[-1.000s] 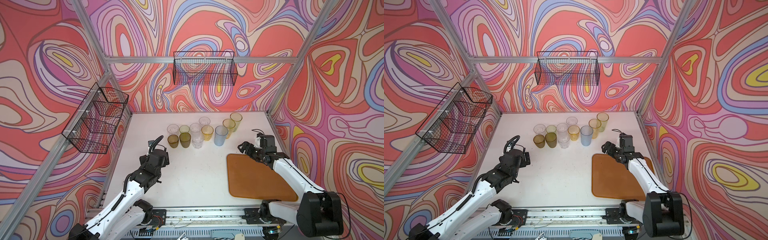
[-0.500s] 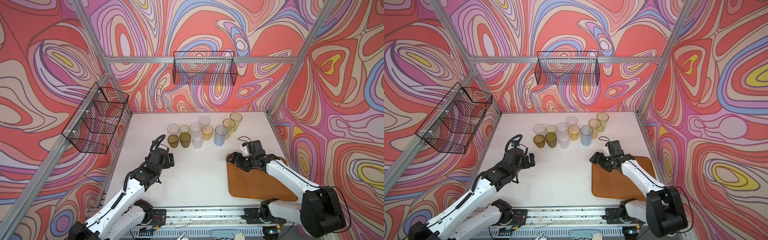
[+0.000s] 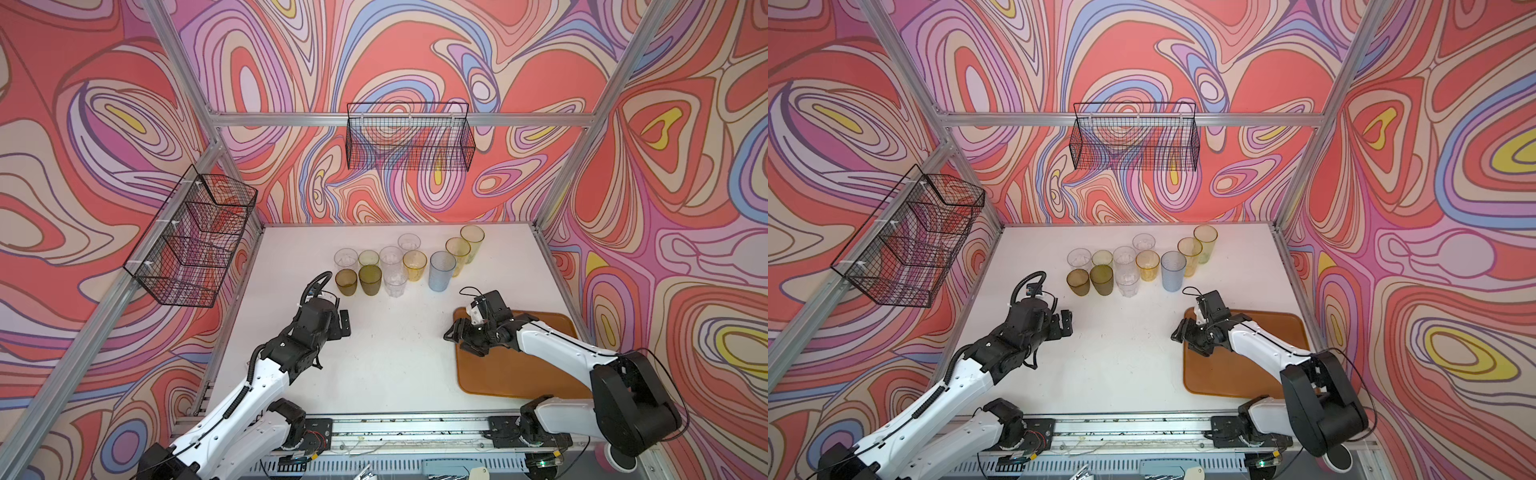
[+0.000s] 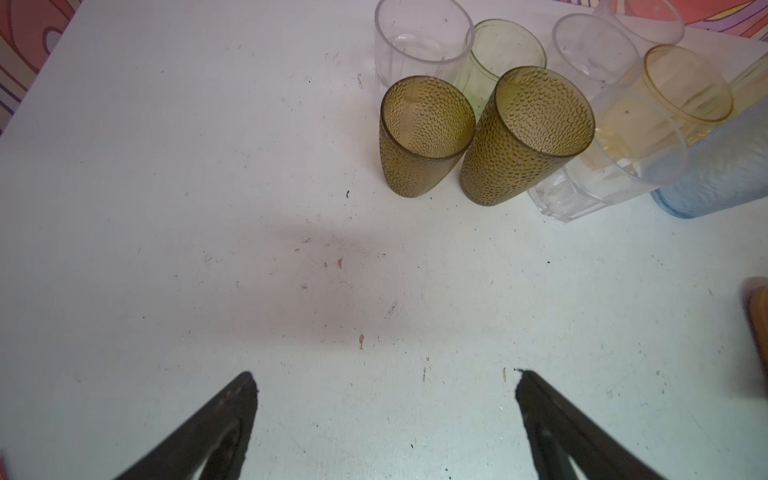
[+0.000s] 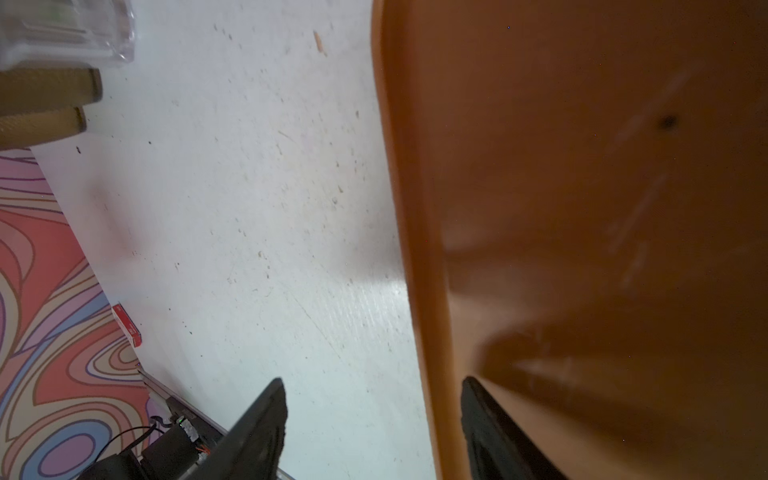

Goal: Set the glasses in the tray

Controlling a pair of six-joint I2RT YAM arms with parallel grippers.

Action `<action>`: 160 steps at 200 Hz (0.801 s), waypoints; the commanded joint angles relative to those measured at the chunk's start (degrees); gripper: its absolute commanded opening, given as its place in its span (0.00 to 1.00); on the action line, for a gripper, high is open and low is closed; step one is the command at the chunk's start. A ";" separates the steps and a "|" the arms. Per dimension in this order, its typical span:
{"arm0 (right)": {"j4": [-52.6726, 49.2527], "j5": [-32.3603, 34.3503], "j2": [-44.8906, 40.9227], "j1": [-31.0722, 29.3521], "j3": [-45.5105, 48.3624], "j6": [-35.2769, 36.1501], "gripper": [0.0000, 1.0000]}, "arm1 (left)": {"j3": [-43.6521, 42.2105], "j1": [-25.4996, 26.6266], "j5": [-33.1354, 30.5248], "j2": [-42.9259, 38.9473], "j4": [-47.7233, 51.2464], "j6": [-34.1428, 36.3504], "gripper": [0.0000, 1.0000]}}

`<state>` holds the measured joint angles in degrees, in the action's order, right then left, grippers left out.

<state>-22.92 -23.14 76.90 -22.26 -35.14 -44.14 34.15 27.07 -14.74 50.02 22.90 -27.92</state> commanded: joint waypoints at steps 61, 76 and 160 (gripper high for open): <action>4.20 1.86 5.66 -5.82 -2.77 -4.06 0.57 | -1.39 0.22 1.04 0.25 -0.66 -0.83 1.00; 4.40 2.13 6.63 -7.48 -3.66 -4.58 0.57 | -1.37 0.19 1.04 0.14 -0.57 -0.90 1.00; 13.25 3.02 13.78 -18.93 -7.38 -12.24 0.55 | -1.43 0.18 -0.15 -0.33 0.21 -0.99 1.00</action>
<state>-13.98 -20.36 87.66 -37.71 -41.04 -52.90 33.32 27.07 -13.93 50.24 22.79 -27.94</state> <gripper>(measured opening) 0.552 0.999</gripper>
